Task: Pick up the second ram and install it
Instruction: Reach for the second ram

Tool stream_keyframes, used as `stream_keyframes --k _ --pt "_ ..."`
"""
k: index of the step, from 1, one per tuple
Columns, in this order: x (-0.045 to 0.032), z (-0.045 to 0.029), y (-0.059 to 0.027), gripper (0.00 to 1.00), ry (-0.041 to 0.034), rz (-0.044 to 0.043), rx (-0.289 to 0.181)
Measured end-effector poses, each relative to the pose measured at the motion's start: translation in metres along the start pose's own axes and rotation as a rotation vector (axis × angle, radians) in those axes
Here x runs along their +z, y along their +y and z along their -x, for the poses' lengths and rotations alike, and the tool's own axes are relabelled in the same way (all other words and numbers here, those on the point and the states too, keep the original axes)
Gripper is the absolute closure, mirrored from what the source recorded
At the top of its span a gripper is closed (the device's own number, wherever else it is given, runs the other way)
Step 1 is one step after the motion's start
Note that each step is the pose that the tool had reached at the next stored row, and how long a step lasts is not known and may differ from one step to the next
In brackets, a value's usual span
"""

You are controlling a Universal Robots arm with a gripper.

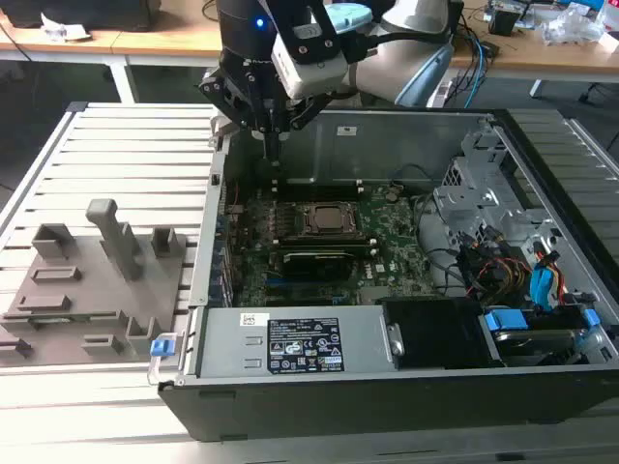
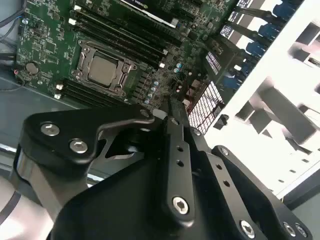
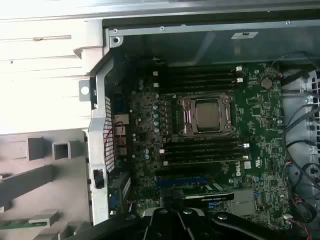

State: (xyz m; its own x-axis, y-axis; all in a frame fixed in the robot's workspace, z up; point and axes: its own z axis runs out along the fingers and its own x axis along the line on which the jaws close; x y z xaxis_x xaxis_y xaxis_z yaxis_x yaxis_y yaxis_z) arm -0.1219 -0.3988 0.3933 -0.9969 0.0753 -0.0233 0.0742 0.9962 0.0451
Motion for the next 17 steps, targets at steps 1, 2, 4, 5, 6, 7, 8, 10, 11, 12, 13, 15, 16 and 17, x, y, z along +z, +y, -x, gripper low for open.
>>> stream_keyframes --k 1,2,4,5,6,7,8,10,11,12,13,15,16,17 --pt "0.0000 -0.0020 -0.0002 0.89 -0.0001 0.0001 0.000" --pt "-0.0002 -0.0069 -0.0005 0.89 0.0000 0.0000 0.000" --pt "-0.0005 -0.0170 -0.0013 0.89 -0.0001 0.0000 0.000" --pt "-0.0005 -0.0199 -0.0015 0.89 -0.0001 0.0000 0.000" --pt "-0.0006 -0.0229 -0.0017 0.89 -0.0002 0.0000 0.000" --pt "-0.0007 -0.0271 -0.0020 0.89 -0.0002 0.0001 0.000" --pt "-0.0008 -0.0332 -0.0025 0.89 -0.0002 0.0000 0.000" --pt "-0.0009 -0.0404 -0.0030 0.89 -0.0002 0.0000 0.000" --pt "-0.0010 -0.0429 -0.0032 0.89 -0.0002 0.0000 0.000" --pt "-0.0011 -0.0481 -0.0036 0.89 -0.0002 0.0000 0.000" --pt "-0.0011 -0.0559 -0.0042 0.89 -0.0003 0.0000 0.000" --pt "-0.0013 -0.0663 -0.0050 0.89 -0.0002 0.0000 0.000" --pt "-0.0013 -0.0689 -0.0052 0.89 -0.0002 0.0000 0.000" --pt "-0.0014 -0.0712 -0.0053 0.89 -0.0002 0.0000 0.000"
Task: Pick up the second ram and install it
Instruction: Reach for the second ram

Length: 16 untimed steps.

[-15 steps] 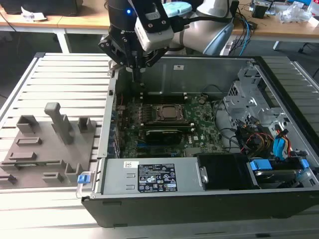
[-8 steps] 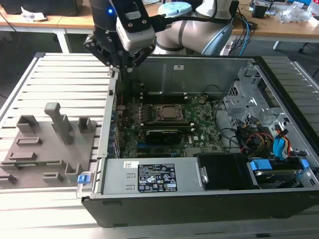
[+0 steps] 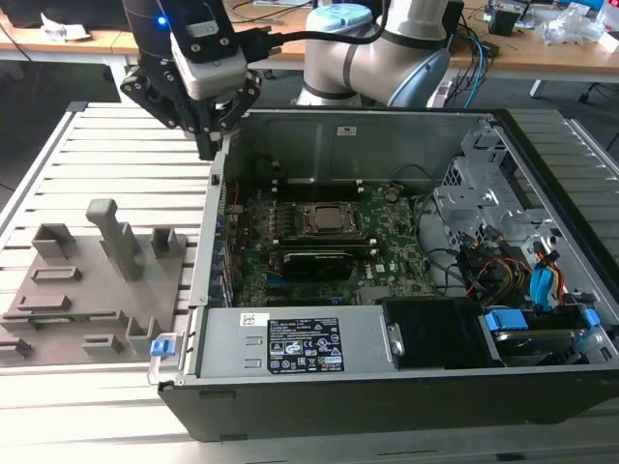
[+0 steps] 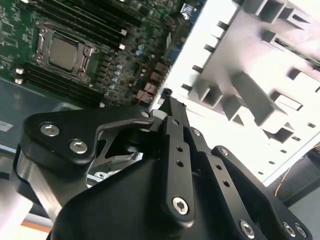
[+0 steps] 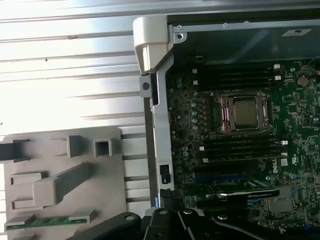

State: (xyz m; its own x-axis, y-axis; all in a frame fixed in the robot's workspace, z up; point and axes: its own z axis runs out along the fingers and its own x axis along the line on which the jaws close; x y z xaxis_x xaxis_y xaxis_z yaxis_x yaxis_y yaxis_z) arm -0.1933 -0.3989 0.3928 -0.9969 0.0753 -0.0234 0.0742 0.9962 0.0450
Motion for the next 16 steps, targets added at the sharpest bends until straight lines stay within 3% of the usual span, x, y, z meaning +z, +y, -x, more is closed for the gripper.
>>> stream_keyframes --k 3,10,12,16 --pt "-0.0001 -0.0141 -0.0011 0.89 0.0000 0.0001 0.000" --pt "-0.0004 -0.0376 -0.0028 0.89 -0.0001 0.0001 0.000" --pt "-0.0005 -0.0485 -0.0036 0.89 0.0000 0.0001 0.000" --pt "-0.0005 -0.0591 -0.0044 0.89 0.0000 0.0000 0.000"
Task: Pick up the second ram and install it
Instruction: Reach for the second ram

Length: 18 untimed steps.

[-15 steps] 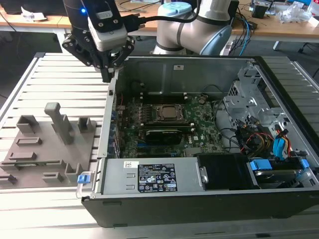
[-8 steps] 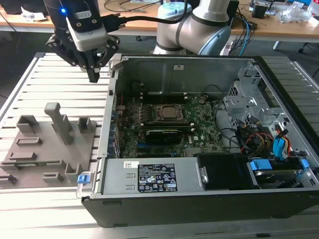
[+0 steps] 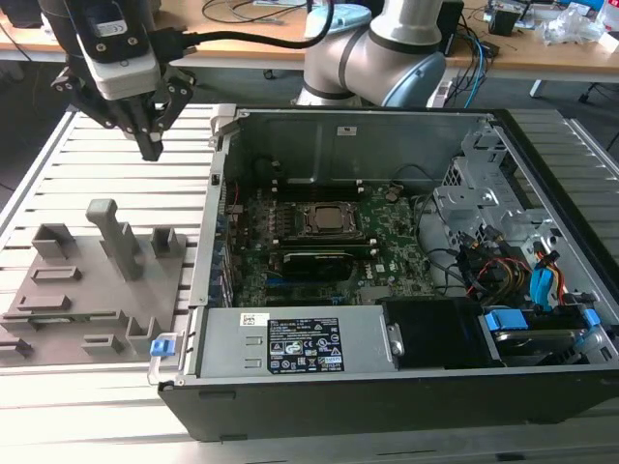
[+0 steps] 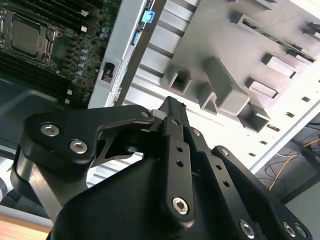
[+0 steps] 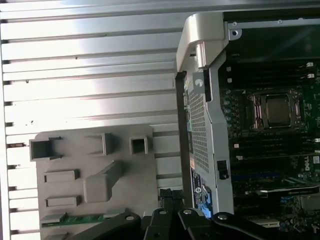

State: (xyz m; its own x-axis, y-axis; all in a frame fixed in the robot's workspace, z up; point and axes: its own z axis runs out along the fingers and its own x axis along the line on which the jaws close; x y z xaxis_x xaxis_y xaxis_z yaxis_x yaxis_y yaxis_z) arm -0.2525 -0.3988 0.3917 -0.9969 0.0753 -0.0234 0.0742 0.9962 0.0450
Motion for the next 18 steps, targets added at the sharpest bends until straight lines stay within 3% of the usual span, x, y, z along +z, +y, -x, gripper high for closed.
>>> stream_keyframes --k 5,10,15,18 --pt "0.0001 -0.0160 -0.0012 0.89 0.0000 0.0000 0.000" --pt "0.0001 -0.0258 -0.0019 0.89 0.0000 0.0000 0.000" --pt "0.0005 -0.0428 -0.0033 0.89 0.0000 0.0001 0.000" --pt "0.0007 -0.0473 -0.0036 0.89 -0.0001 0.0001 0.000"
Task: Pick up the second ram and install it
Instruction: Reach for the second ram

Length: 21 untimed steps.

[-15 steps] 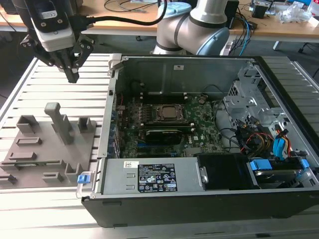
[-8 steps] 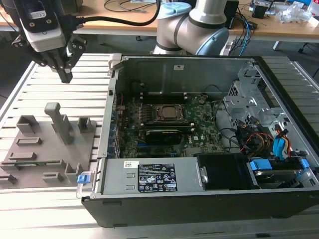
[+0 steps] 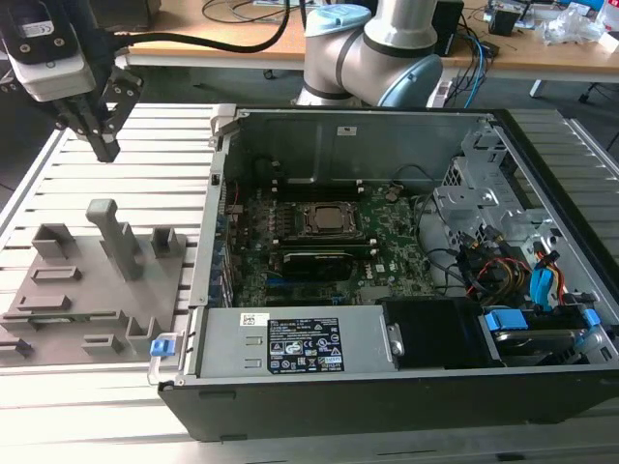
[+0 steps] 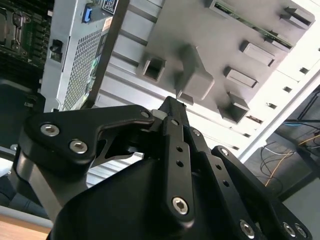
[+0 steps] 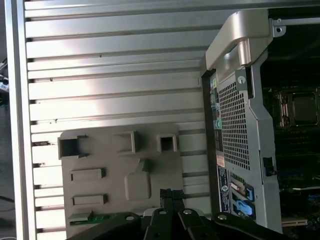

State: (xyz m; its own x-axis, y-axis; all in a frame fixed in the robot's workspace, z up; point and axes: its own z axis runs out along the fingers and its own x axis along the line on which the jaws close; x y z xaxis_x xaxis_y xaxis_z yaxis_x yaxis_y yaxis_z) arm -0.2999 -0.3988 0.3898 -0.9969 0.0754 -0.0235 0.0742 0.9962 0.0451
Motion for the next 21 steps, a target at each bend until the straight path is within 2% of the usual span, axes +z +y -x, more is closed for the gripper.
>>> stream_keyframes --k 3,7,15,18,21 --pt "0.0001 -0.0041 -0.0003 0.89 0.0000 0.0000 0.000" --pt "0.0004 -0.0148 -0.0012 0.89 0.0001 0.0000 0.000" --pt "0.0013 -0.0413 -0.0032 0.89 0.0000 0.0000 0.000" --pt "0.0015 -0.0474 -0.0037 0.89 0.0000 0.0000 0.000" --pt "0.0019 -0.0587 -0.0045 0.89 0.0000 0.0000 0.000"
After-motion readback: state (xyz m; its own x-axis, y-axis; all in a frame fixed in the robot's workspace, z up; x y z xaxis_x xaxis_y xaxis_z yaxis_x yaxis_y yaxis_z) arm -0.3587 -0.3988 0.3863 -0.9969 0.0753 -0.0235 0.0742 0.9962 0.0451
